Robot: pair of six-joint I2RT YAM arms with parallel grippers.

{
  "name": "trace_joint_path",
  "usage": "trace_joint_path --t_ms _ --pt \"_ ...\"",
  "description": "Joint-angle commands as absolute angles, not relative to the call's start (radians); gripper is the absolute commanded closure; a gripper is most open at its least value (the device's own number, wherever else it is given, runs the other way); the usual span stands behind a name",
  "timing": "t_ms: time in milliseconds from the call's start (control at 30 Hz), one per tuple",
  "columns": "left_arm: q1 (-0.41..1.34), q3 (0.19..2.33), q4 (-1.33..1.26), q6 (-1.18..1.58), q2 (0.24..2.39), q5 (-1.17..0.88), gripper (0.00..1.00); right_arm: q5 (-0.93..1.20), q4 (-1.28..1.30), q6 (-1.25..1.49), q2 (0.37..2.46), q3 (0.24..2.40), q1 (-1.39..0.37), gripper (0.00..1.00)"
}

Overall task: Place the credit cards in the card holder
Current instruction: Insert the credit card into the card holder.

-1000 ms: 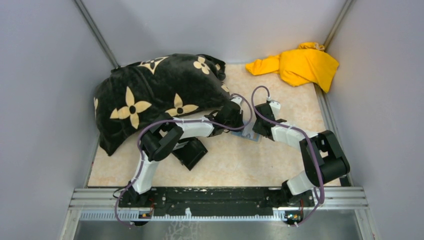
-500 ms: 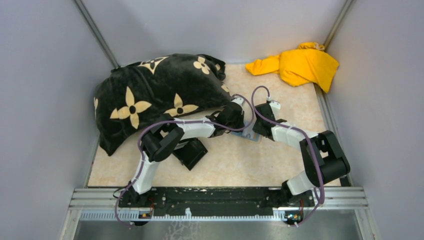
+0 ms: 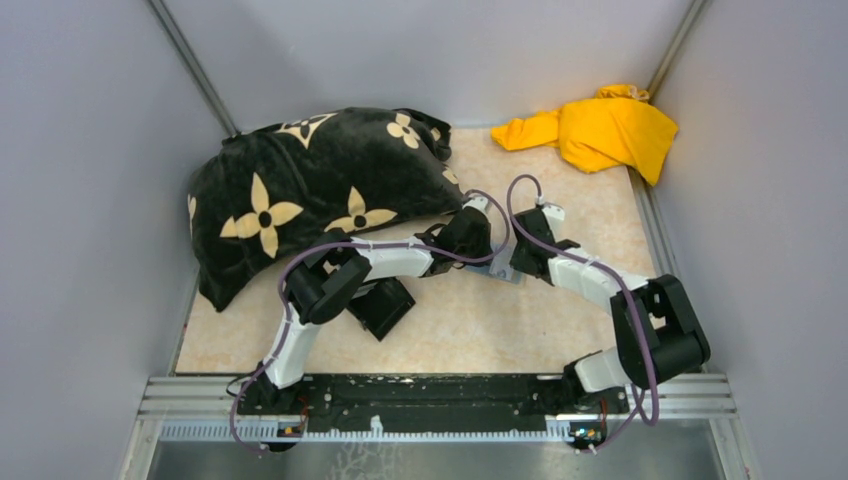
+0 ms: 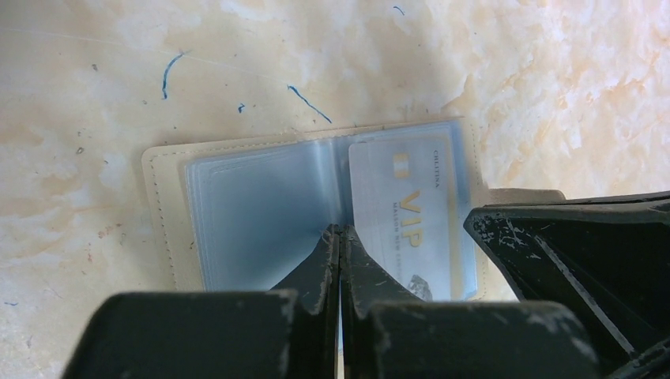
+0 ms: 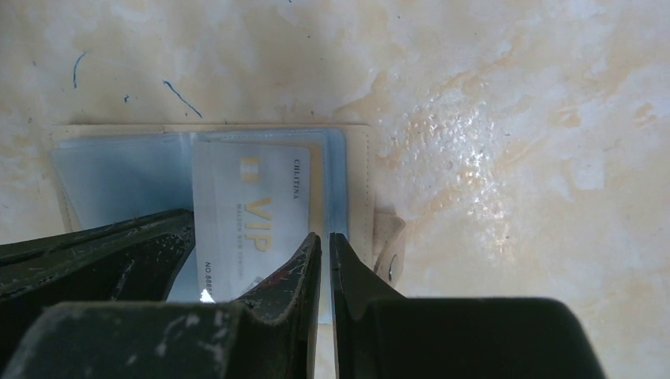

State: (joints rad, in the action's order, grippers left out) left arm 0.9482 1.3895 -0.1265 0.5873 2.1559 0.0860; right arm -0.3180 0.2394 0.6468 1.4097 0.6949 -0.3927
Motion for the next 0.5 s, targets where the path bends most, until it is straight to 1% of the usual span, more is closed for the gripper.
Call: trace_joint_path --t_ms 0,467 --pt "0.963 1.393 -0.046 0.605 2.200 0.067 1.00 -0.362 0.260 0.643 1.364 0.682 -0.403 0.90" --pt "0.962 1.391 -0.030 0.614 2.206 0.074 1.00 -0.416 0.272 0.648 1.368 0.661 -0.375 0.90"
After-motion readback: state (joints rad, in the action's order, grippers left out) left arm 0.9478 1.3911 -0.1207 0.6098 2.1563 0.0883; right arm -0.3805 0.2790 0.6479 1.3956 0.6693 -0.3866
